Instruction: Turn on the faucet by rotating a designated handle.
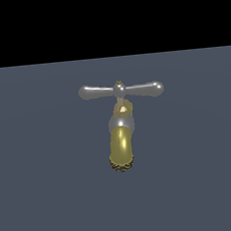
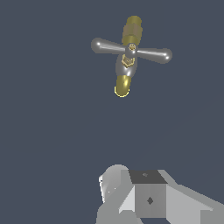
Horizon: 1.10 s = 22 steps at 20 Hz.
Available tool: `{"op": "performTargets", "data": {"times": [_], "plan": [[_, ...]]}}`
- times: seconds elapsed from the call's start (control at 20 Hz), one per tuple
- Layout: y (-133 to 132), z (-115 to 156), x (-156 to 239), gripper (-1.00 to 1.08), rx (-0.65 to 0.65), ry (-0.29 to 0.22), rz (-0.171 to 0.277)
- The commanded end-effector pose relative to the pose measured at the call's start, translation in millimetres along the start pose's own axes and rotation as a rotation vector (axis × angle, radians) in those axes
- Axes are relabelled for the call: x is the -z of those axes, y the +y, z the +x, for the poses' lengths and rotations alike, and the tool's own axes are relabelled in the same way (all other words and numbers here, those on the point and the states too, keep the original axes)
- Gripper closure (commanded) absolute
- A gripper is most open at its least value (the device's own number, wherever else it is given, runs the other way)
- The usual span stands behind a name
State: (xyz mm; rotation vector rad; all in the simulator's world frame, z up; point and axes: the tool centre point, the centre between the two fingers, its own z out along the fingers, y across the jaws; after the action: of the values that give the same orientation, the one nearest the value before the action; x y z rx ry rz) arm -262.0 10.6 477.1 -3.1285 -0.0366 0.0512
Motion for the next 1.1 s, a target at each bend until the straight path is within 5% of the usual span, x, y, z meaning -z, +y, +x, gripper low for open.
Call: {"op": "performTargets", "data": {"times": [0.0, 0.5, 1.05], "plan": [[0, 0, 0, 1.08, 0.000, 0.000, 0.000], [-3, 2, -5, 1.08, 0.006, -0.033, -0.027], [-5, 15, -8, 1.08, -0.046, -0.030, -0.007]]}}
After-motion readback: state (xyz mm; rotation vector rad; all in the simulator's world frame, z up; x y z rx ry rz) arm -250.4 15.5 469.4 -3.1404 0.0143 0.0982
